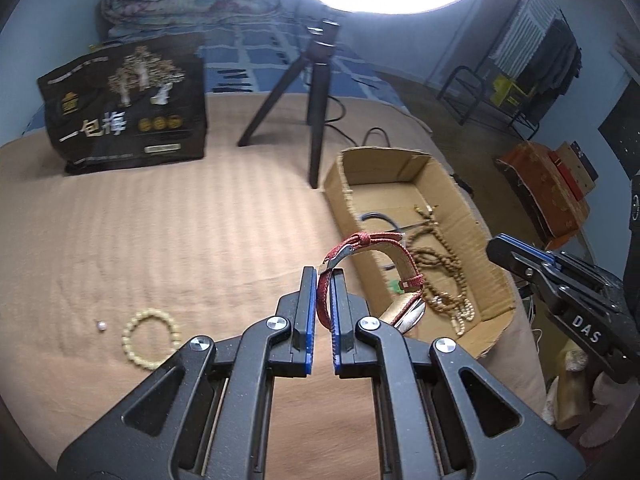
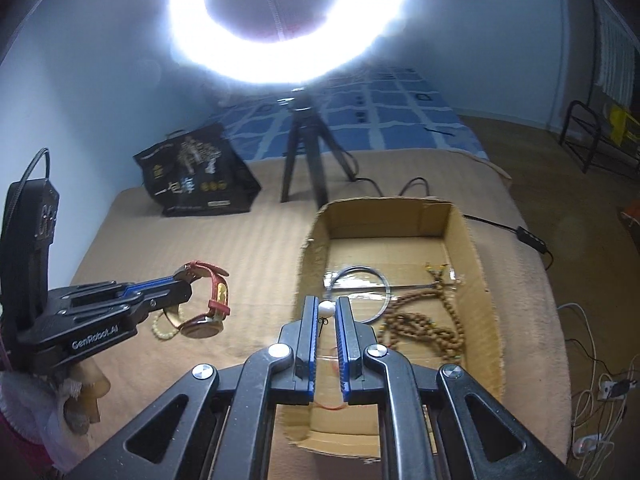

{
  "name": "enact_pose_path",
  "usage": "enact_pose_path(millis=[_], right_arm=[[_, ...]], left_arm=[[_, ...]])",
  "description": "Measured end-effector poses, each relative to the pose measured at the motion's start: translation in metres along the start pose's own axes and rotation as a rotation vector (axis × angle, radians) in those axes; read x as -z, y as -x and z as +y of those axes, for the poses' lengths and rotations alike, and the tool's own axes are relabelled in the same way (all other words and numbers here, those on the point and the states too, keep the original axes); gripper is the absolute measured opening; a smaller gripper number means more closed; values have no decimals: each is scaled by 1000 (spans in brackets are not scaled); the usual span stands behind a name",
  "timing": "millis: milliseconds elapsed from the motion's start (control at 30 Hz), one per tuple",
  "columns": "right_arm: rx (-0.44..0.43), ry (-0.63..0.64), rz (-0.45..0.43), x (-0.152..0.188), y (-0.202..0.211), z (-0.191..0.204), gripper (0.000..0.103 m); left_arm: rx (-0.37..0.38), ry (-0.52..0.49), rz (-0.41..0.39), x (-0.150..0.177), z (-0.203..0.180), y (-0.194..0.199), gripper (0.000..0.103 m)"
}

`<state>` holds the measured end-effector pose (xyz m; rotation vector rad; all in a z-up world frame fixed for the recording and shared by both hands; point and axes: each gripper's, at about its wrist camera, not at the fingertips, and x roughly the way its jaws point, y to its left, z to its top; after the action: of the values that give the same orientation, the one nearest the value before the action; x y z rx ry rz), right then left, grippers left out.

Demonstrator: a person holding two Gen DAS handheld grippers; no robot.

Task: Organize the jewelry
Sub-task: 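Carry the watch and earring with both tools over the cardboard box, then open both tools to drop the watch and earring in the box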

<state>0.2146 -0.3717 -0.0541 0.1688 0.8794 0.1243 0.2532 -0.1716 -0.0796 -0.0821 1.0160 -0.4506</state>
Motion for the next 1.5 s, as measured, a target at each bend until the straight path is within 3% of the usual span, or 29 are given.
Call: enact_pose_path(millis=[500, 1133, 1233, 1333, 1367, 1400, 1500], right_arm=[[46, -55, -2, 0, -9, -44, 6], [72, -87, 14, 3, -19, -67, 8], [90, -87, 6, 3, -17, -68, 25], [101, -90, 3, 3, -16, -70, 30], [107, -91, 3, 3, -16, -71, 38], [110, -90, 0, 2, -15, -71, 49], [125, -84, -14, 2, -11, -71, 63]], left_arm=[[17, -19, -6, -8, -45, -31, 4], [21, -55, 1, -12, -69, -56, 8], [27, -67, 7, -12, -72, -58, 15], [21, -73, -2, -11, -75, -58, 35], [16, -75, -6, -12, -76, -57, 40], [11, -75, -9, -12, -76, -57, 41], [1, -79, -8, -12, -76, -57, 41]])
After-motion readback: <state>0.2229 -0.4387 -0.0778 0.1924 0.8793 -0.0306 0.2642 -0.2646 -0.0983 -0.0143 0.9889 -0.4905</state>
